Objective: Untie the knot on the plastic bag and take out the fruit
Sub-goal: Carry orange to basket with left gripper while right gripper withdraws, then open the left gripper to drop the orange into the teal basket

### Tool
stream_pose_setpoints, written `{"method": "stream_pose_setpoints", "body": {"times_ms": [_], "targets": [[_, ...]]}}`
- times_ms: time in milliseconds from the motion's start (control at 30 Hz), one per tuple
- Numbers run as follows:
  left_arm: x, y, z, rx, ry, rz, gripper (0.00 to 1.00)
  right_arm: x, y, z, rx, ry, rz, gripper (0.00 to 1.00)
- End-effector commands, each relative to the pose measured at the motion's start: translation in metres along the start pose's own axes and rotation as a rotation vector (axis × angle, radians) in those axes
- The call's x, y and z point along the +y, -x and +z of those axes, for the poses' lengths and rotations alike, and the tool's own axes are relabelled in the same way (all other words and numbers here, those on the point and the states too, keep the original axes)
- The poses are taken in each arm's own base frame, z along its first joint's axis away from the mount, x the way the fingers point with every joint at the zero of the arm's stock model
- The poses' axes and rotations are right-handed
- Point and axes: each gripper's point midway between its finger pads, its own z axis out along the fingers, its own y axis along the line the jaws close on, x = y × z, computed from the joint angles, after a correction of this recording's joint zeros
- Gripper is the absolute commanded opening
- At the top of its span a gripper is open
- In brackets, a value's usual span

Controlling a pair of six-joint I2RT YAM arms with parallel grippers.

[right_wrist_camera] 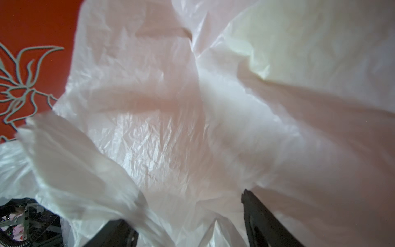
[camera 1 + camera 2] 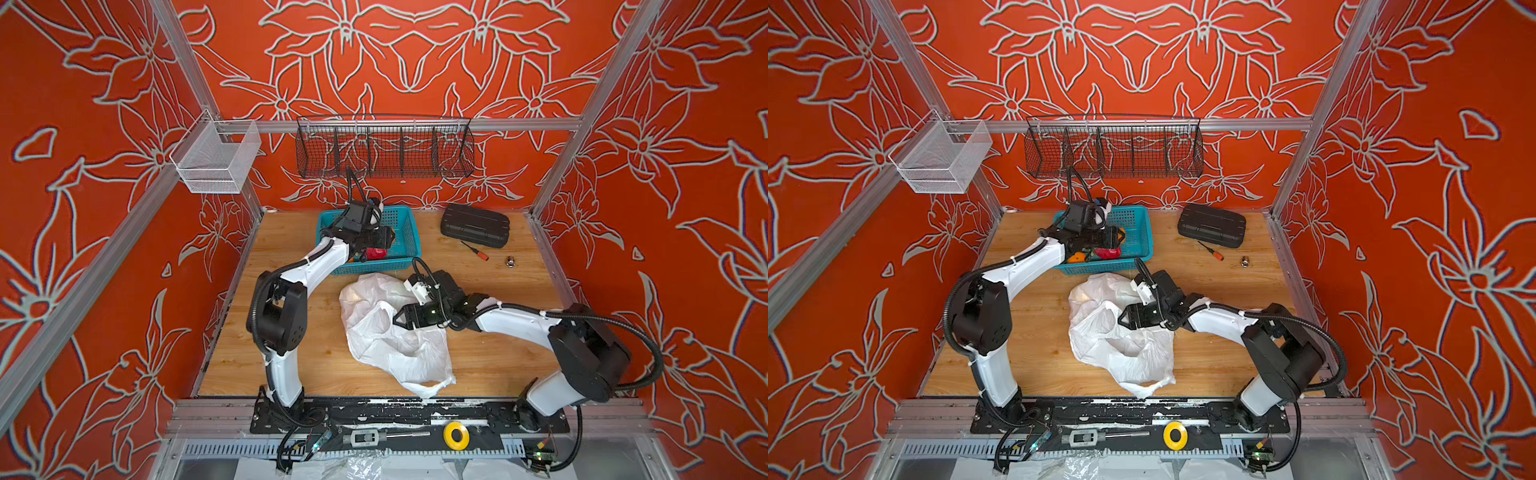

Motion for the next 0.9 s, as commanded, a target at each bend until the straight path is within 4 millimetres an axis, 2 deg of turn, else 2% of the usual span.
{"method": "stream_pose_setpoints", "body": {"times_ms": [0, 133, 333, 633, 733, 867], "targets": [[-0.021, 0.008, 0.018, -0.009, -0.025, 0.088, 0.46, -0.006, 0.004, -0.012, -0.05, -0.05, -0.027, 0.76], [-0.028, -0.002, 0.047, 0.051, -0.002, 0.151, 0.46, -0.01, 0.006, -0.023, -0.087, -0.094, -0.031, 0.76], [-0.017, -0.021, 0.077, 0.149, 0.076, 0.209, 0.46, -0.015, 0.01, -0.045, -0.16, -0.151, -0.041, 0.78], [-0.002, -0.056, 0.098, 0.26, 0.106, 0.197, 0.51, -0.01, 0.015, -0.063, -0.217, -0.16, -0.056, 0.79], [-0.001, -0.065, 0.1, 0.271, 0.107, 0.188, 0.58, -0.009, 0.015, -0.066, -0.22, -0.163, -0.06, 0.79], [-0.003, -0.066, 0.097, 0.26, 0.094, 0.182, 0.69, -0.01, 0.016, -0.069, -0.236, -0.171, -0.058, 0.79]]}}
